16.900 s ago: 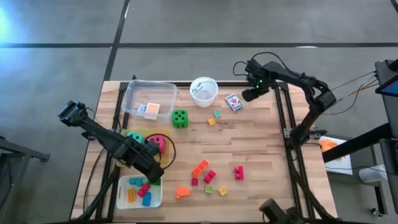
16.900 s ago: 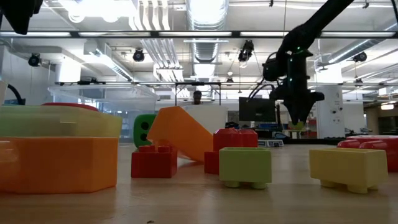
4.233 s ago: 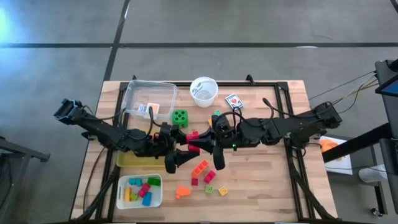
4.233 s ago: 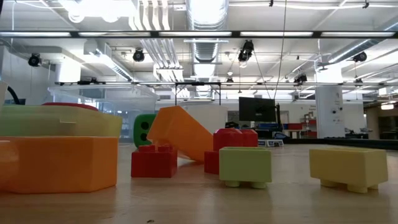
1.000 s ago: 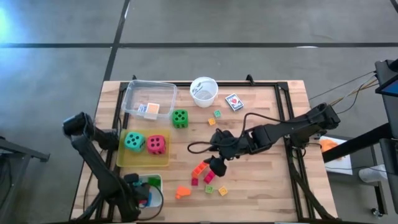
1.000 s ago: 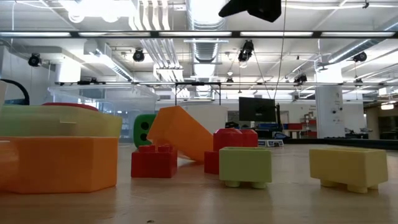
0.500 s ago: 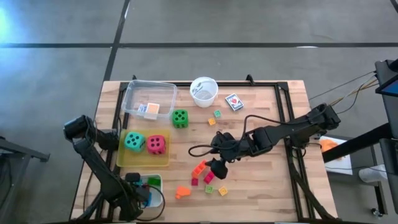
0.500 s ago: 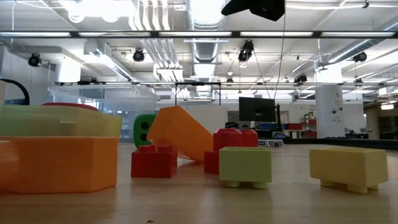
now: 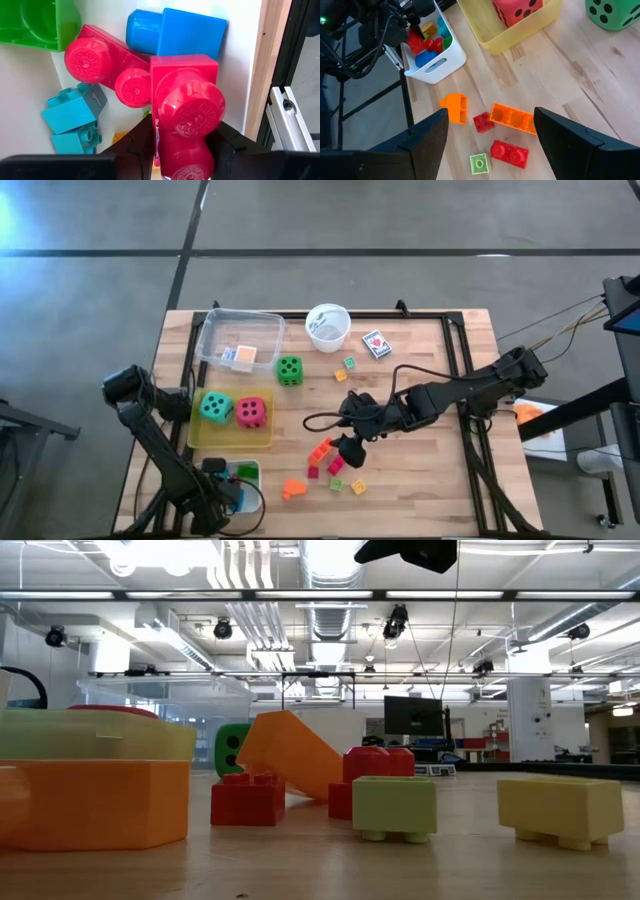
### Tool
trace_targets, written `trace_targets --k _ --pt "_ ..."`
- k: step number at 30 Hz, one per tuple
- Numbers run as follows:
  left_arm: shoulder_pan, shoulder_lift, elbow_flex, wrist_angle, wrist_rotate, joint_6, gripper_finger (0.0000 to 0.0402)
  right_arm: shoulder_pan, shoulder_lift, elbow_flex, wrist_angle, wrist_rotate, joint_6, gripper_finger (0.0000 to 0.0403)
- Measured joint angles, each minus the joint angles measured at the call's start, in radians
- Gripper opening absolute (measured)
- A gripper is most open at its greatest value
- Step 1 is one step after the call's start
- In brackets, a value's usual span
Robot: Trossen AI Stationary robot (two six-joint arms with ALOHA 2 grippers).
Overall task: Pick & Place Toys
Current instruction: Put the right red game piece into the white bin, then put the top orange game piece into the white bin
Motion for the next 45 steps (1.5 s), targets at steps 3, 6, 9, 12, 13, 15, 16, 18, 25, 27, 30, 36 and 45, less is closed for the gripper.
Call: trace_targets --k 3,6,9,12,13,15,16,18,25,27,30,36,45 --pt "0.0 0.0 0.0 0.002 0.0 0.0 0.0126 0.0 0.0 0.0 0.0 0.0 0.004 0.0286" --pt "0.0 -0.001 0.0 0.005 0.002 -0.007 0.0152 0.0 0.0 0.0 0.0 0.0 0.011 0.0286" --pt "0.0 -0.001 0.0 0.008 0.003 -0.004 0.0193 0.0 0.0 0.0 0.0 0.0 0.011 0.0286" --pt "0.001 -0.002 0.0 0.008 0.003 -0.004 0.0238 0.0 0.0 0.0 0.0 0.0 0.011 0.0286" --pt "0.001 -0.002 0.0 0.008 0.003 -0.004 0.0253 0.0 0.0 0.0 0.0 0.0 0.011 0.0286" --pt "0.001 -0.002 0.0 0.008 0.003 -0.004 0.0281 0.0 0.0 0.0 0.0 0.0 0.011 0.0286" --pt "0.001 -0.002 0.0 0.007 0.003 -0.004 0.0294 0.0 0.0 0.0 0.0 0.0 0.011 0.0286" --pt "0.001 -0.002 0.0 0.008 0.003 -0.004 0.0317 0.0 0.0 0.0 0.0 0.0 0.011 0.0286" --pt "0.001 -0.009 0.0 0.007 0.003 -0.004 0.0365 0.0 0.0 0.0 0.0 0.0 0.007 0.0286" --pt "0.001 -0.01 0.0 0.008 0.003 -0.004 0.0372 0.0 0.0 0.0 -0.001 0.0 0.005 0.0286" --pt "0.001 -0.01 0.0 0.007 0.003 -0.004 0.0375 0.0 0.0 0.0 -0.001 0.0 -0.007 0.0286" --pt "0.001 -0.035 0.001 0.007 0.044 -0.037 0.0376 0.0 0.0 0.0 -0.001 0.0 -0.008 0.0286" --pt "0.004 -0.154 0.004 0.004 -0.031 -0.136 0.0376 0.0 0.005 -0.002 -0.009 -0.007 -0.176 0.0286"
